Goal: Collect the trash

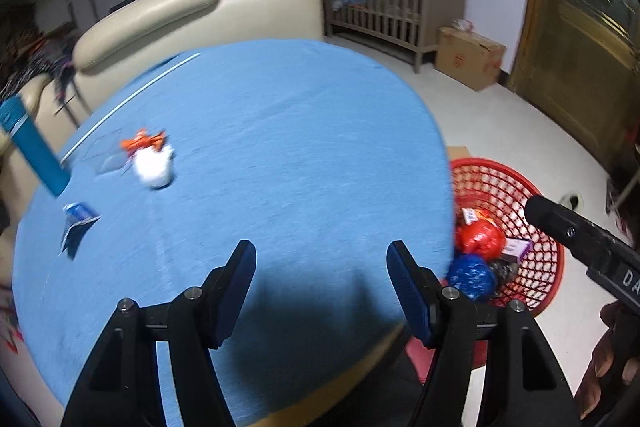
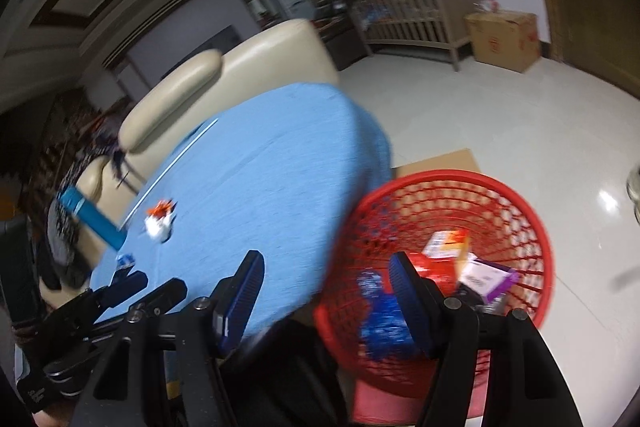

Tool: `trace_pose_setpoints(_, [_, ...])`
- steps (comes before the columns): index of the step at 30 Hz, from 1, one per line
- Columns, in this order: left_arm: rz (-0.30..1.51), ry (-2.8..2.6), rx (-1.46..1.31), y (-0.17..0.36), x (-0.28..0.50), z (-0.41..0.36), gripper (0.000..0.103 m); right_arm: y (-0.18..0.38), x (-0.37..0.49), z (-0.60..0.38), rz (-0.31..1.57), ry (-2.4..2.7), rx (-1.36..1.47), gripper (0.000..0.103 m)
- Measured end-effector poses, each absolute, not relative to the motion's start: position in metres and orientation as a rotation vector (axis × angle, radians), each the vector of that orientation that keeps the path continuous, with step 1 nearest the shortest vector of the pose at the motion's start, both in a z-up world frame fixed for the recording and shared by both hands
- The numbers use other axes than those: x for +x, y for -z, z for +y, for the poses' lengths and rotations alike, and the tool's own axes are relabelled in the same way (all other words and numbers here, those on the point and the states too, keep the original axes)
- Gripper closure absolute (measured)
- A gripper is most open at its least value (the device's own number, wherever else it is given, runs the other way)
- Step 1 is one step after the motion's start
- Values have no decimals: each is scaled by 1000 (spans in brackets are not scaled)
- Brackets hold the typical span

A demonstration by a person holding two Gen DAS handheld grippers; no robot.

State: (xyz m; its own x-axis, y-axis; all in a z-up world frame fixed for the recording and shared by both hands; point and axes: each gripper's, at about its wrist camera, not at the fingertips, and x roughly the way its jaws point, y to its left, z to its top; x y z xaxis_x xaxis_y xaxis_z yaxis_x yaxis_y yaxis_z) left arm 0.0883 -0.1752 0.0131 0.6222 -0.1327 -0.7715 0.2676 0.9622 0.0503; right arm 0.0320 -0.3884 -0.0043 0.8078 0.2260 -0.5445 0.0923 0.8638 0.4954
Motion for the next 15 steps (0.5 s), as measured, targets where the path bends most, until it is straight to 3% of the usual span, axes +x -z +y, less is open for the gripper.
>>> trace_pose_setpoints(15, [898, 60, -1, -1, 88, -70, 33, -6, 62, -281, 721, -230, 323, 32])
